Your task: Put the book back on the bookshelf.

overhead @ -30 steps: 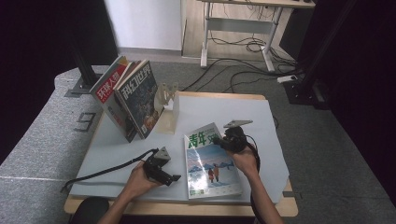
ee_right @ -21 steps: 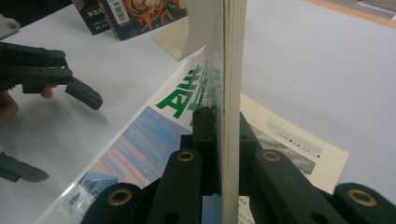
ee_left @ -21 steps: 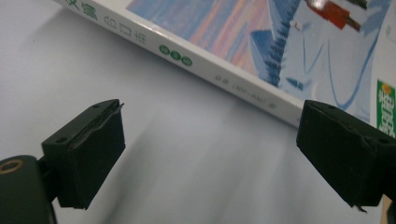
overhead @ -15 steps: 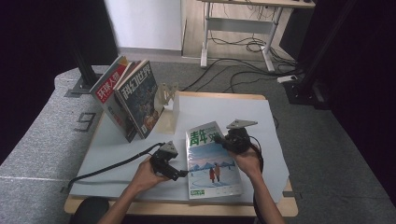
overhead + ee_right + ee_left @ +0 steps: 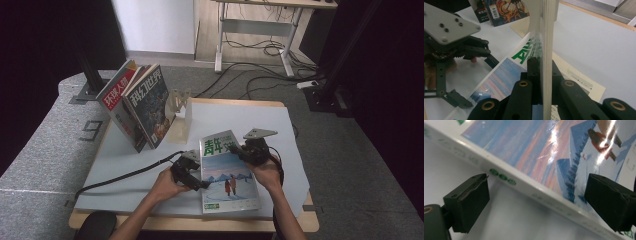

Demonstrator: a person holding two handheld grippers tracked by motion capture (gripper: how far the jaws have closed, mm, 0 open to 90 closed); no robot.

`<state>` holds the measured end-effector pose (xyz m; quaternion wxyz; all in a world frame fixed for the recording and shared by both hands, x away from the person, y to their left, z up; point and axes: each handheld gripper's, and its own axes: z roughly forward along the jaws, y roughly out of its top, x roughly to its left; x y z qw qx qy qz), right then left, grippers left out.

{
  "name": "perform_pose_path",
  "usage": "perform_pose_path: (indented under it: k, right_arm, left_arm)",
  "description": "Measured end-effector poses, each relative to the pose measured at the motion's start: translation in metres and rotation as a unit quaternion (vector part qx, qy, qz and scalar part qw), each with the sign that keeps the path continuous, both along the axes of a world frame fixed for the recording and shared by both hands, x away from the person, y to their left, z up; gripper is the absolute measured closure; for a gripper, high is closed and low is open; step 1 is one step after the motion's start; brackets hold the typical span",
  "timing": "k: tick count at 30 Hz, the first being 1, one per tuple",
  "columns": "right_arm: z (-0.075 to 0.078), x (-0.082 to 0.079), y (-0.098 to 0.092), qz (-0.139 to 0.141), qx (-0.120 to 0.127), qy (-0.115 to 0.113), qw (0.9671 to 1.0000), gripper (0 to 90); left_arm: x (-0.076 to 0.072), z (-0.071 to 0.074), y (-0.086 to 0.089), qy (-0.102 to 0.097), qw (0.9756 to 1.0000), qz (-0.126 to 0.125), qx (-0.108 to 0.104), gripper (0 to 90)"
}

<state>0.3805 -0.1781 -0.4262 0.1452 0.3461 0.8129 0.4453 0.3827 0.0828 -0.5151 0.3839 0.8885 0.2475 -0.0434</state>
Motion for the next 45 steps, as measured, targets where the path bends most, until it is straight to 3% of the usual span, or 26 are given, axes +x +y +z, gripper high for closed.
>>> perform_pose_path:
  k: [5, 11, 19, 26, 29, 45]
  right_arm:
    - [0.001, -0.002, 0.001, 0.002, -0.002, -0.001, 1.0, 83.7]
    - [0.002, -0.003, -0.001, 0.007, 0.005, -0.002, 1.0, 83.7]
    - [0.003, -0.006, -0.006, 0.012, 0.014, -0.002, 0.9998, 83.5]
    - [0.0, -0.005, -0.015, 0.011, 0.028, 0.006, 0.9995, 83.1]
    - [-0.002, -0.004, -0.018, 0.004, 0.017, 0.009, 0.9998, 81.6]
    - [-0.012, 0.001, -0.031, -0.013, 0.01, 0.028, 0.9995, 78.4]
  left_arm:
    - [0.007, -0.003, -0.001, 0.036, 0.999, -0.01, -0.023, 14.9]
    - [0.009, -0.003, 0.0, 0.065, 0.9974, -0.014, -0.029, 22.6]
    - [0.011, 0.0, 0.001, 0.084, 0.9955, -0.016, -0.042, 32.2]
    - [0.01, 0.004, 0.002, 0.078, 0.9957, -0.017, -0.048, 37.4]
    - [0.005, 0.005, 0.001, 0.078, 0.9946, -0.025, -0.064, 47.7]
    - [-0.005, 0.011, 0.003, 0.048, 0.9963, -0.036, -0.06, 53.0]
